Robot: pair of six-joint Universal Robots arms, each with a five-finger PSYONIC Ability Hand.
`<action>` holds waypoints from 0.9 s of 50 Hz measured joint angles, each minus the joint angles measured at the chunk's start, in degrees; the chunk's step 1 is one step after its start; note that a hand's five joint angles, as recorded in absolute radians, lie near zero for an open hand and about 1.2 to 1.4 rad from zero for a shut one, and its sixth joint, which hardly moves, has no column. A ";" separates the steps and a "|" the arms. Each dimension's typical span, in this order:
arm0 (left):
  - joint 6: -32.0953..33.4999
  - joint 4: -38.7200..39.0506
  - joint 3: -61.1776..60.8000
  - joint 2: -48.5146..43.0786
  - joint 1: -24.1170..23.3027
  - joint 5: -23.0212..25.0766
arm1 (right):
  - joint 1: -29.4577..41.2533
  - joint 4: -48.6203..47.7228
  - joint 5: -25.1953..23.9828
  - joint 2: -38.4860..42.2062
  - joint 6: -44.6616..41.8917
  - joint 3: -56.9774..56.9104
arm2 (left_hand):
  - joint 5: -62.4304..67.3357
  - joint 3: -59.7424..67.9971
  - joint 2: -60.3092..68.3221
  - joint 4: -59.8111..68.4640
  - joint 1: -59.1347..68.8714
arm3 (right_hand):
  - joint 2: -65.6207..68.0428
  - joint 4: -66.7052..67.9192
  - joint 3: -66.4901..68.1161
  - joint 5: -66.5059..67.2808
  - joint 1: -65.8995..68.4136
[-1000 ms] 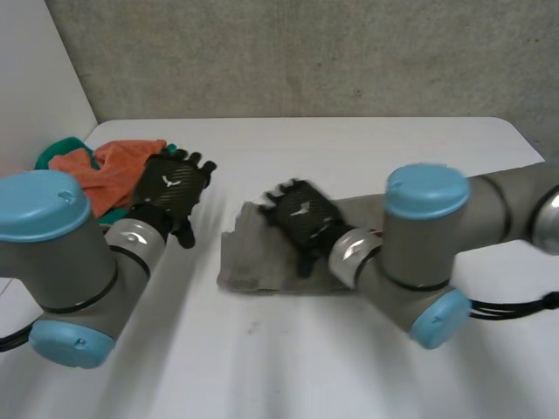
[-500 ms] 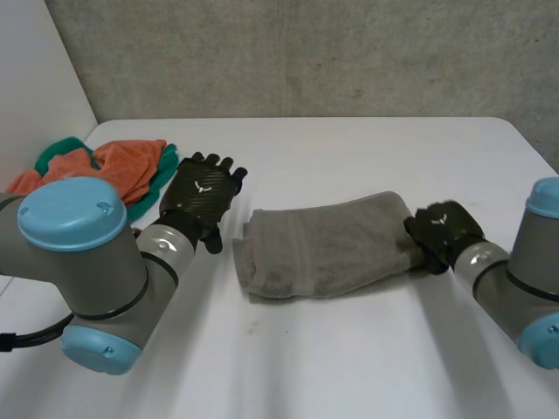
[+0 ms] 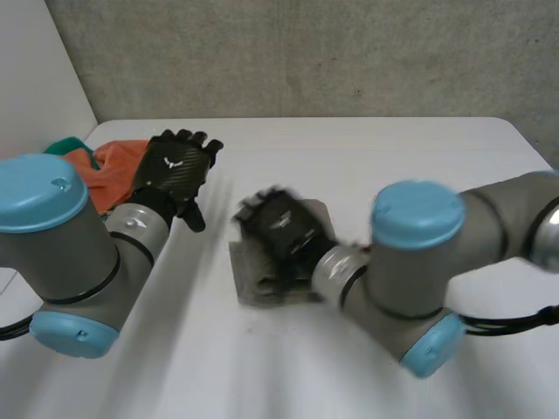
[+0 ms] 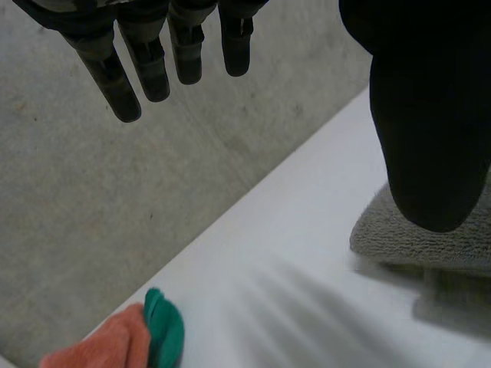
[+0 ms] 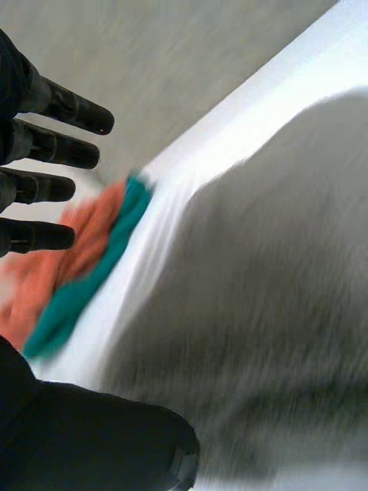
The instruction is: Fold the laundry.
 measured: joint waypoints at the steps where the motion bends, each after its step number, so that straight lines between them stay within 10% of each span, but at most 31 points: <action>1: -0.22 0.00 0.17 -0.01 -0.14 0.01 | -0.48 0.05 0.34 -0.20 0.69 0.00 | 0.00 0.00 0.00 0.00 0.00 | 0.00 0.00 0.00 0.00 0.00; 15: -8.36 -6.11 12.62 -9.76 -10.80 -0.05 | -12.54 10.95 6.43 -0.97 21.13 -5.01 | 0.00 0.00 0.00 0.00 0.00 | 0.00 0.00 0.00 0.00 0.00; 32: -7.18 -19.13 18.18 -20.95 -9.66 -4.98 | -9.62 24.61 6.03 14.84 16.79 -19.41 | 0.00 0.00 0.00 0.00 0.00 | 0.00 0.00 0.00 0.00 -1.36; 45: -2.93 -20.69 20.69 -16.73 -9.29 -0.07 | -9.96 17.31 8.33 4.55 12.07 -8.59 | 0.00 0.00 0.00 0.00 0.00 | 0.00 0.00 0.00 0.00 -2.84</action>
